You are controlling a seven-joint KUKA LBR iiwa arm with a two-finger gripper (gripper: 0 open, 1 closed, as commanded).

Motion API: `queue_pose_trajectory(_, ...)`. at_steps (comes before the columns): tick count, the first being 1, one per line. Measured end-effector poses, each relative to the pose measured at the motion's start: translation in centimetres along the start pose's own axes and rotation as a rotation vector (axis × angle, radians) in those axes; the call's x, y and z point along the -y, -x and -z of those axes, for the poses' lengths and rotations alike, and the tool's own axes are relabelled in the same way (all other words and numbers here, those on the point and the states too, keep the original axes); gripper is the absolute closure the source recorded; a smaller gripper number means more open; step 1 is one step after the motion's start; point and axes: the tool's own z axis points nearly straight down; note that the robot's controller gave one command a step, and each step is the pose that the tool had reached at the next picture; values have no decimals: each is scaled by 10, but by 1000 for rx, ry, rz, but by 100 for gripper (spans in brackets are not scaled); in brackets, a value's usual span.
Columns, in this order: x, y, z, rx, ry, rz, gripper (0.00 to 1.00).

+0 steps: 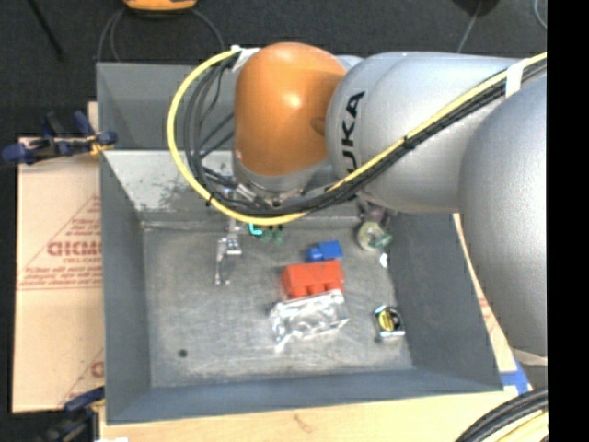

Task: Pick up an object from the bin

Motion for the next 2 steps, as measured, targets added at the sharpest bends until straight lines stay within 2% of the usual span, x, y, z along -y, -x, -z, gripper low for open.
queue_pose_trajectory(1,69,34,-132,2,-1,-62,0)
queue_pose_trajectory(2,174,32,-84,13,-3,-192,0)
